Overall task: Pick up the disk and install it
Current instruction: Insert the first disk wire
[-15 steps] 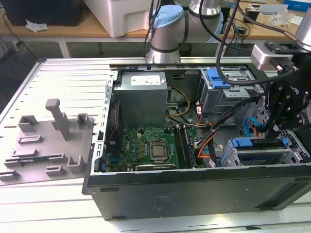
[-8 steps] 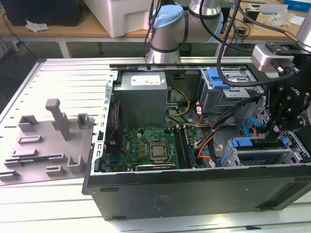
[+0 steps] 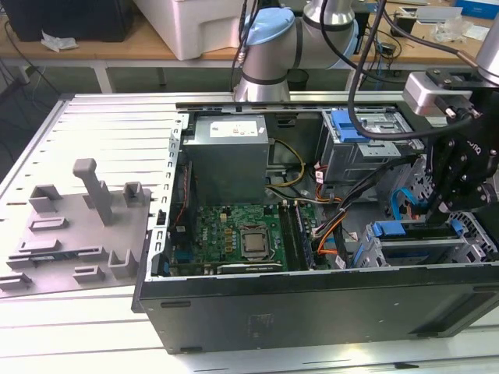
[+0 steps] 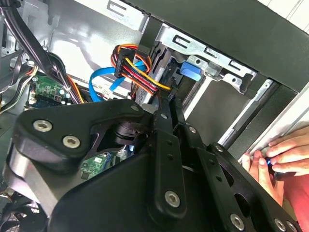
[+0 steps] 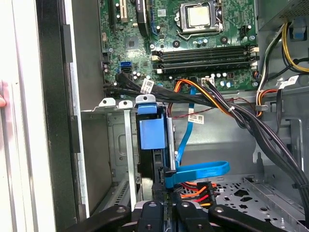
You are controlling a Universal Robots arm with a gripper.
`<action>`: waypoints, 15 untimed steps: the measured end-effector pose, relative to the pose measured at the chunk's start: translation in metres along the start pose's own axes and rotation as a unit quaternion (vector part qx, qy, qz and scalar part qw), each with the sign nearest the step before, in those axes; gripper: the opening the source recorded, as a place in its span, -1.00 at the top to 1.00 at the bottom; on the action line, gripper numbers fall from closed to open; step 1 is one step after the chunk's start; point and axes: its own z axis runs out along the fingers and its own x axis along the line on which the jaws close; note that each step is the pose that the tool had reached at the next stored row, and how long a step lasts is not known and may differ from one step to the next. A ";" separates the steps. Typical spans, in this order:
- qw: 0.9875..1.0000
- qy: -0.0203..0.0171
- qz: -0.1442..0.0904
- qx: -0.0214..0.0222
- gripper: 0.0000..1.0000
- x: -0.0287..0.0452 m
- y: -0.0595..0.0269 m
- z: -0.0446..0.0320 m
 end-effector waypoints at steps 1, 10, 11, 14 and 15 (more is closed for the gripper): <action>1.000 0.000 0.000 0.000 0.67 0.0002 0.0000 0.0001; 1.000 0.000 0.000 0.000 0.67 0.0006 0.0005 0.0010; 1.000 0.000 0.000 0.000 0.67 0.0006 0.0005 0.0010; 1.000 0.000 -0.001 0.000 0.67 0.0006 0.0005 0.0011; 1.000 0.000 -0.002 0.000 0.67 0.0006 0.0005 0.0011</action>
